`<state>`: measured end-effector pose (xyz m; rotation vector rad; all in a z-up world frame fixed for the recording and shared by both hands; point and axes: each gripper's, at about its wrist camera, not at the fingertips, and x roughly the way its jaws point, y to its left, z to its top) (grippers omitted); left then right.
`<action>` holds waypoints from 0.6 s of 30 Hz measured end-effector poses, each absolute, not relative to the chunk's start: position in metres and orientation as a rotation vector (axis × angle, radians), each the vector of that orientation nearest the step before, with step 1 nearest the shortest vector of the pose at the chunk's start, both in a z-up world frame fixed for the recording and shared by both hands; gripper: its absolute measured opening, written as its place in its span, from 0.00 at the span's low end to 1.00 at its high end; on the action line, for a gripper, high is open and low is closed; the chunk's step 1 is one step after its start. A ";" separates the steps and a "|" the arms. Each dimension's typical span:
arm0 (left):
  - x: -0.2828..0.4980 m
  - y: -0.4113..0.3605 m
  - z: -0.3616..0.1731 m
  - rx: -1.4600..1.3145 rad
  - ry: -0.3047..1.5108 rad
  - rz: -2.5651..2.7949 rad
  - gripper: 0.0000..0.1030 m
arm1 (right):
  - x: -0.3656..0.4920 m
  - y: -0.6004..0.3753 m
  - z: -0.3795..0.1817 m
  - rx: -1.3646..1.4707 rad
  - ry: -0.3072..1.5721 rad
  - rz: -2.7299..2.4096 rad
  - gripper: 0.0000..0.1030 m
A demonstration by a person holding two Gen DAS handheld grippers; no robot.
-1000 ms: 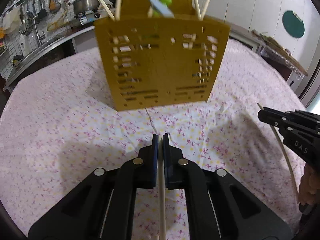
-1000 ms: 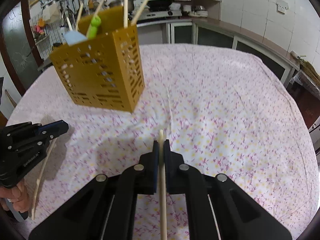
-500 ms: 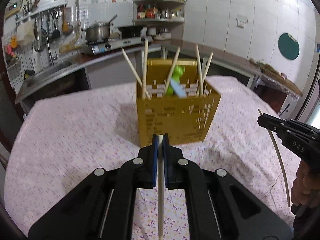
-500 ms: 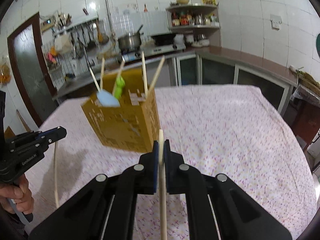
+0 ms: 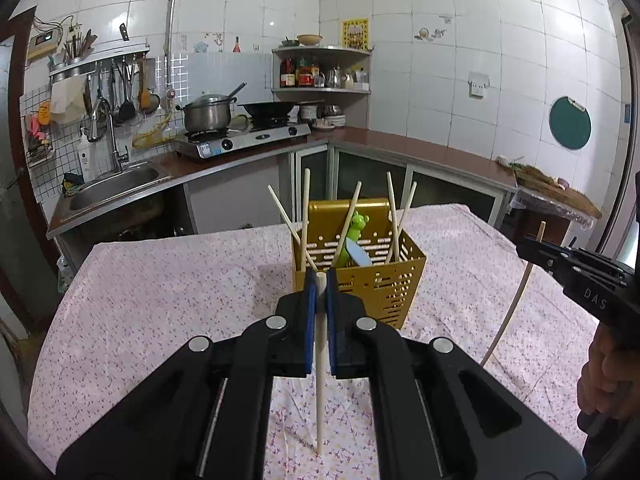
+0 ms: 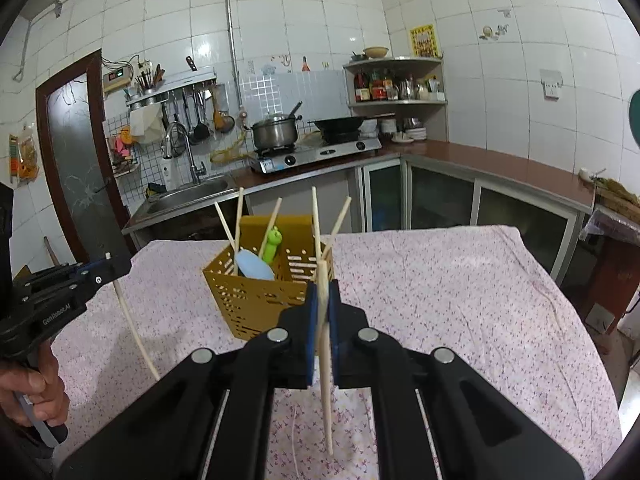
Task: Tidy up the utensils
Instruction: 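Lift the chopstick upright and carry it over the yellow basket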
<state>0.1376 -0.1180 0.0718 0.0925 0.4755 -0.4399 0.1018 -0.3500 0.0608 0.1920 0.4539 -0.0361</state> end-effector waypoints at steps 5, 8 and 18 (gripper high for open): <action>0.134 -0.115 0.082 0.087 0.444 -0.443 0.03 | 0.096 -0.347 0.074 0.183 0.422 -0.033 0.06; 0.133 -0.115 0.089 0.086 0.426 -0.444 0.03 | 0.093 -0.345 0.083 0.176 0.396 -0.031 0.06; 0.128 -0.114 0.135 0.072 0.310 -0.433 0.03 | 0.085 -0.336 0.126 0.117 0.283 -0.033 0.06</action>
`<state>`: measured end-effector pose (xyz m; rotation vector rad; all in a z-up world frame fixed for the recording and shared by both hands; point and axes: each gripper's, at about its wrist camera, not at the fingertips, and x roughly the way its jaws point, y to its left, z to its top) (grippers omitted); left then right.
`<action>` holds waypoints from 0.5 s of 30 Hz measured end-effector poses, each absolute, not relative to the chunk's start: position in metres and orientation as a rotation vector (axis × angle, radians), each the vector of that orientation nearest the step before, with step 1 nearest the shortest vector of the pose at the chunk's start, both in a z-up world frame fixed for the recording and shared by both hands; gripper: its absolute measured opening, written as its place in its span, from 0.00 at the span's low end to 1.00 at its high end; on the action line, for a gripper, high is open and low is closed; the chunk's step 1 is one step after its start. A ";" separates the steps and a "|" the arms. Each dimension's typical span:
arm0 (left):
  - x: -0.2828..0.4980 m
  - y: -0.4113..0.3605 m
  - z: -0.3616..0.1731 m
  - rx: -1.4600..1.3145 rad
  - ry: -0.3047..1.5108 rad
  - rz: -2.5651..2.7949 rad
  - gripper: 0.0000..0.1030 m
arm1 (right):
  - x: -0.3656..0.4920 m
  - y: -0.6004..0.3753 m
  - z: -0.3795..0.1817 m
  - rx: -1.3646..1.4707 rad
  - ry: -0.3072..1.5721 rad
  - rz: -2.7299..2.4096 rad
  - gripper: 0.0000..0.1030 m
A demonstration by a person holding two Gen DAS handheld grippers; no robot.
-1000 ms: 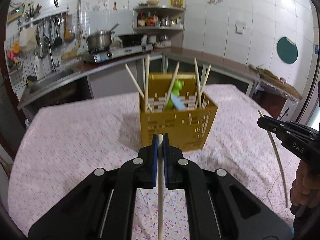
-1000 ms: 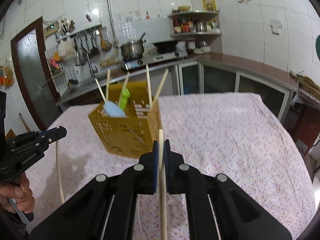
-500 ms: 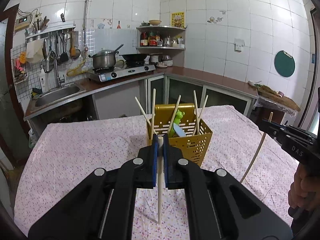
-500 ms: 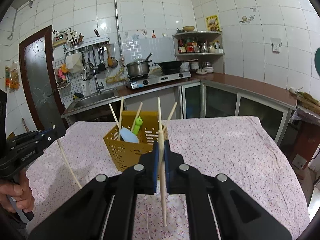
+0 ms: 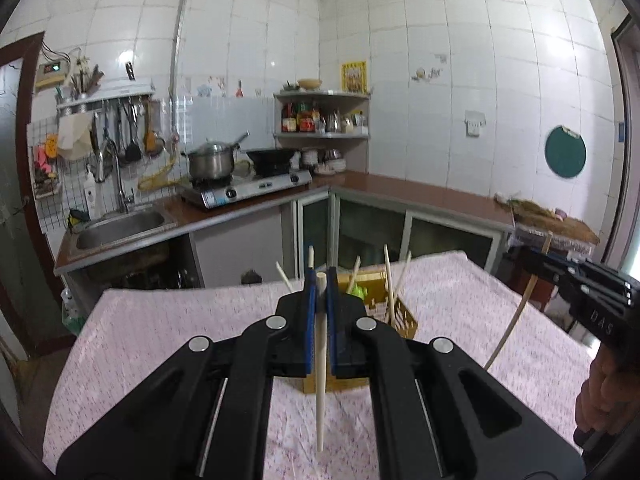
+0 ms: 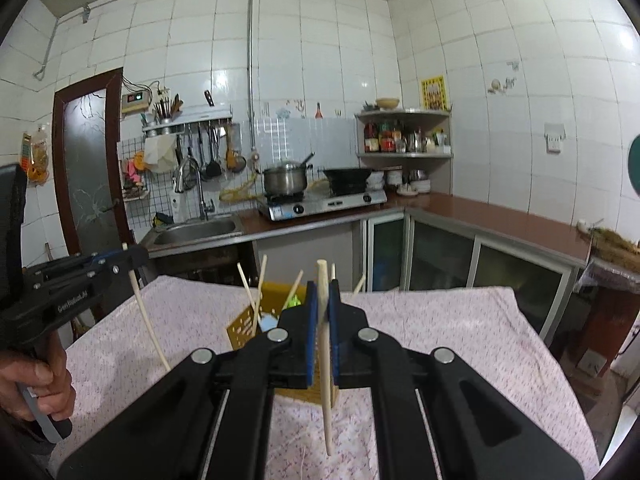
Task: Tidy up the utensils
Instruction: 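Lift the chopstick upright and carry it over the yellow basket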
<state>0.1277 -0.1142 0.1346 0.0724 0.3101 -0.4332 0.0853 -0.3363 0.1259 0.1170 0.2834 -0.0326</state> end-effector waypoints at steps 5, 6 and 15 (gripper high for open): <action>0.125 -0.116 0.154 0.074 0.239 -0.405 0.03 | 0.083 -0.332 0.142 0.096 0.239 -0.037 0.06; 0.125 -0.117 0.158 0.076 0.225 -0.400 0.03 | 0.083 -0.331 0.144 0.092 0.232 -0.039 0.06; 0.133 -0.131 0.176 0.065 0.164 -0.406 0.03 | 0.092 -0.327 0.170 0.072 0.158 -0.031 0.06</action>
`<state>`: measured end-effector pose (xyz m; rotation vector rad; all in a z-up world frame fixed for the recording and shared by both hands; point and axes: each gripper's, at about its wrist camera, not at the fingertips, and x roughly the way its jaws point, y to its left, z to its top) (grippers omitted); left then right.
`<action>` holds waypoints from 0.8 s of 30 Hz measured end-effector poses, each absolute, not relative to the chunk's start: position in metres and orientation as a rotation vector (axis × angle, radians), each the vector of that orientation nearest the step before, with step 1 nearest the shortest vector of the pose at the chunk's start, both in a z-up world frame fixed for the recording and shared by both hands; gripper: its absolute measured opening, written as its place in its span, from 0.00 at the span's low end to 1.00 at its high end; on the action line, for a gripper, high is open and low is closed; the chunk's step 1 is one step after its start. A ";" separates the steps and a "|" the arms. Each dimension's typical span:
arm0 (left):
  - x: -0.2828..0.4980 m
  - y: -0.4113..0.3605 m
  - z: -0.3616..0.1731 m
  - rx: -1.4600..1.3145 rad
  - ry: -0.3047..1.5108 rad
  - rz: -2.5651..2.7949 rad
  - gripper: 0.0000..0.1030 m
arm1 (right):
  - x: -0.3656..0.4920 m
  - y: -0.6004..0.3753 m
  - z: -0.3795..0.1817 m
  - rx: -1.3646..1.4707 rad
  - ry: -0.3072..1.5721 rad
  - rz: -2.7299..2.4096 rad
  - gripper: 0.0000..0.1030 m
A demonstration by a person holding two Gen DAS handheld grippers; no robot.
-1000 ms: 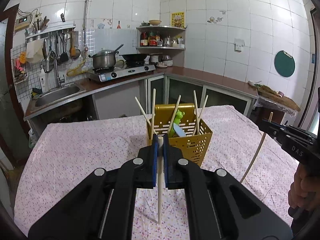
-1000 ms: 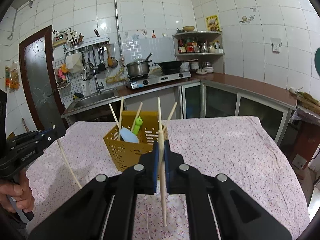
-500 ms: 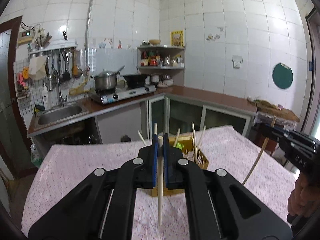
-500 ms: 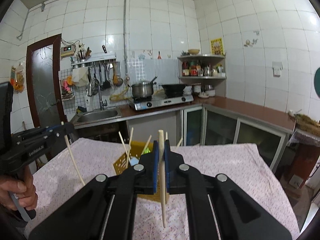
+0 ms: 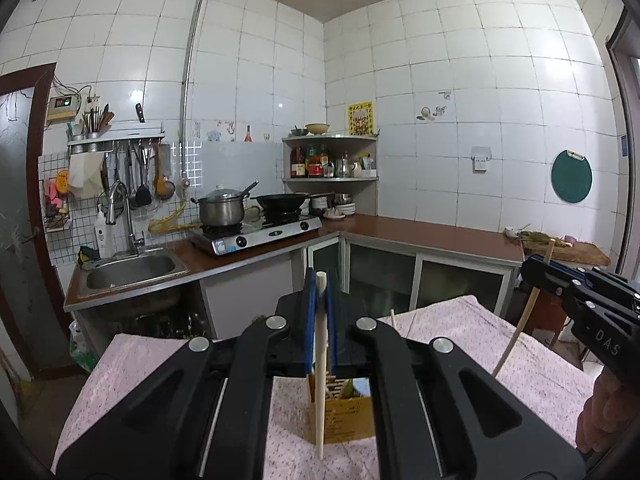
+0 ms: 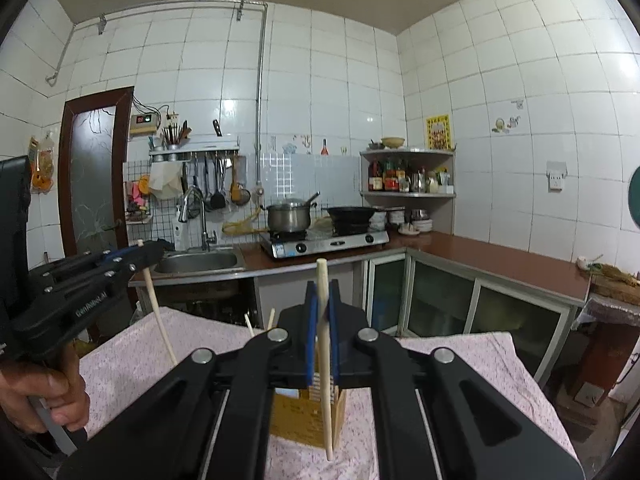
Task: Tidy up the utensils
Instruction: 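Lift the chopstick upright and carry it over the yellow basket, then open both tools to drop the chopstick into the basket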
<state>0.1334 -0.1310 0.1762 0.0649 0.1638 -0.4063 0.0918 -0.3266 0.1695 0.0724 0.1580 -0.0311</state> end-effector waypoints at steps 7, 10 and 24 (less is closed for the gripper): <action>0.145 -0.142 0.184 0.046 0.149 -0.421 0.03 | 0.104 -0.329 0.184 0.067 0.115 -0.023 0.05; 0.149 -0.144 0.185 0.041 0.145 -0.422 0.03 | 0.110 -0.330 0.189 0.066 0.102 -0.021 0.05; 0.181 -0.154 0.192 0.038 0.138 -0.421 0.03 | 0.144 -0.332 0.189 0.077 0.102 -0.003 0.05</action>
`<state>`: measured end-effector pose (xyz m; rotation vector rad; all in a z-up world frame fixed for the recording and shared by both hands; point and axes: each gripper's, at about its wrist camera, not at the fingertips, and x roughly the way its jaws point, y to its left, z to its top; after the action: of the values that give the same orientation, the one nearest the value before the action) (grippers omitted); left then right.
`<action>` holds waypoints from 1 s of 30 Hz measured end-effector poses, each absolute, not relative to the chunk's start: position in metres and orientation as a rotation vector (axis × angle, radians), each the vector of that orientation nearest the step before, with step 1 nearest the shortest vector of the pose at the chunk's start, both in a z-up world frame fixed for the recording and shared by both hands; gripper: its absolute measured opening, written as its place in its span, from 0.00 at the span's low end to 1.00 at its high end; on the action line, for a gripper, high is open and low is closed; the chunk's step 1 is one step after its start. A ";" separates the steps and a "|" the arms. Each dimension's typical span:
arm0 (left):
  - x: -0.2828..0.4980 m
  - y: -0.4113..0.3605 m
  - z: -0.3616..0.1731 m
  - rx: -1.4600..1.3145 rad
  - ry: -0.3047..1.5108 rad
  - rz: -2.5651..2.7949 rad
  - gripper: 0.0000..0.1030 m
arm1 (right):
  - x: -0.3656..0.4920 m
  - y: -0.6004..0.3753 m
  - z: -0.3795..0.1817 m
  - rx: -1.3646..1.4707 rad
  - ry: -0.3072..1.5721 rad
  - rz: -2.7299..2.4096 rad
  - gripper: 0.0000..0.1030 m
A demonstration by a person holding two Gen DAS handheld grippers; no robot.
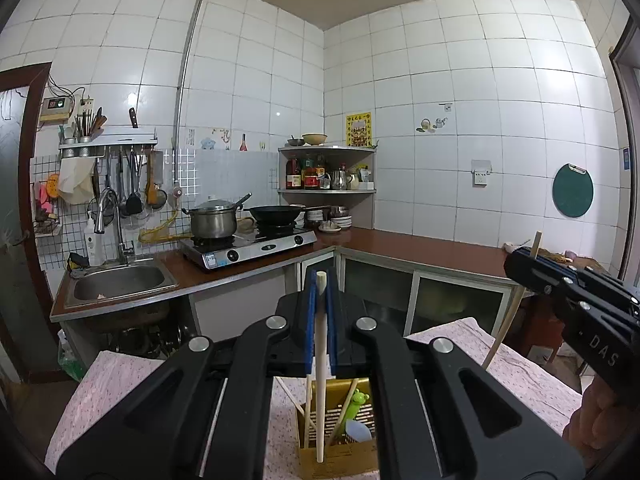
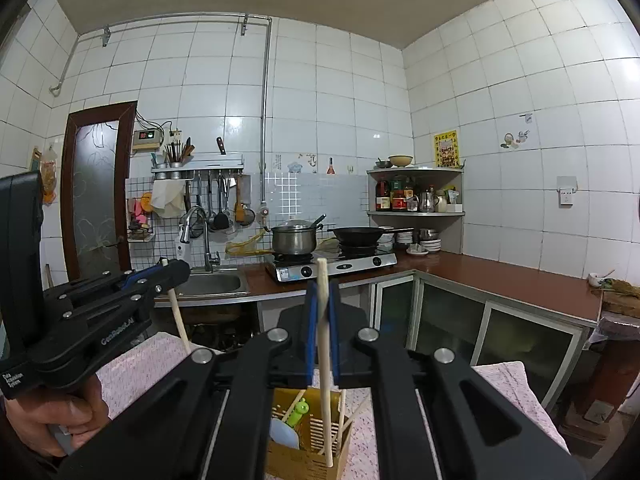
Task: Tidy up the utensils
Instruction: 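Open both tools to drop the chopstick into the basket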
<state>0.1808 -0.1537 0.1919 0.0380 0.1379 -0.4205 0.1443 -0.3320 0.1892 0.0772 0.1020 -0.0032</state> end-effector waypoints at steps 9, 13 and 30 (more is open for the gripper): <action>0.208 -0.161 0.187 0.020 0.144 -0.431 0.03 | 0.176 -0.332 0.178 0.088 0.120 0.016 0.05; 0.220 -0.166 0.177 0.021 0.166 -0.433 0.03 | 0.191 -0.334 0.169 0.091 0.137 0.023 0.05; 0.257 -0.161 0.127 0.016 0.303 -0.416 0.43 | 0.235 -0.342 0.119 0.118 0.274 0.013 0.07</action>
<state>0.2574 -0.1615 0.1268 0.0159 0.3033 -0.4160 0.2350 -0.3418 0.1186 0.1179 0.2744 0.0127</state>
